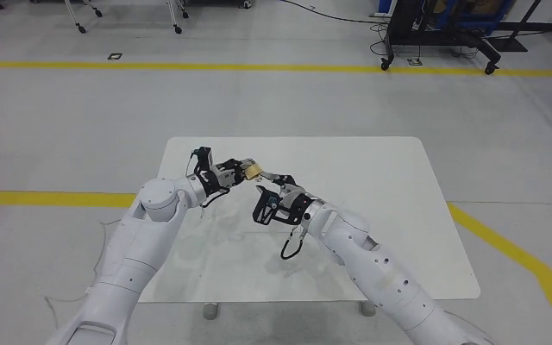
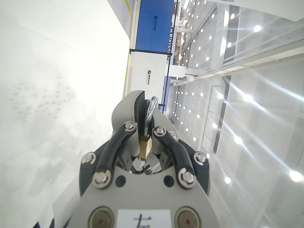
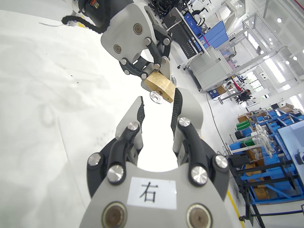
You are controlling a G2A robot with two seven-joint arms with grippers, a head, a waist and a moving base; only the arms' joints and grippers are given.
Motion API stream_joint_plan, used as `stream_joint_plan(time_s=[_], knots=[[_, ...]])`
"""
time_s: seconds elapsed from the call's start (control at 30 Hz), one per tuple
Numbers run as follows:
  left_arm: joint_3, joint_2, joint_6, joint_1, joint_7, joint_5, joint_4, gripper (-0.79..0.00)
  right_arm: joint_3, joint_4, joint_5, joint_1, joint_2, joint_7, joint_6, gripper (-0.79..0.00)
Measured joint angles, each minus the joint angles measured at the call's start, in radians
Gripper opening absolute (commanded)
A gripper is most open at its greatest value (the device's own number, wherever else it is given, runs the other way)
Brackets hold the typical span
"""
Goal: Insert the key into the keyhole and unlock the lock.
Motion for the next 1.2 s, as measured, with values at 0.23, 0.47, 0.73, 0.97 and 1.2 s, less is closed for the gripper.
stream_joint_plan(time_s=[0.23,0.47,0.73,0.97,1.2], knots=[[0.001,-0.001,0.005,-0.001,-0.002,0.007,0.000,-0.785,-0.019,-0.004,-0.032,0.001,-0.005,0.014,0.006,-0.785],[0.000,-0.001,0.004,-0.001,-0.008,0.007,0.001,-0.785,-0.018,0.017,0.000,0.009,-0.013,0.023,0.015,-0.785],[-0.002,-0.002,-0.012,0.000,-0.024,0.002,-0.003,-0.785,0.025,0.040,0.206,-0.005,-0.026,-0.005,0.024,-0.785],[-0.006,-0.002,-0.034,0.002,-0.021,0.013,-0.006,-0.785,0.113,0.073,0.627,-0.009,-0.038,0.022,-0.060,-0.785],[-0.010,-0.002,-0.051,0.006,-0.017,0.020,-0.010,-0.785,0.174,0.094,0.926,-0.001,-0.036,0.111,-0.167,-0.785]])
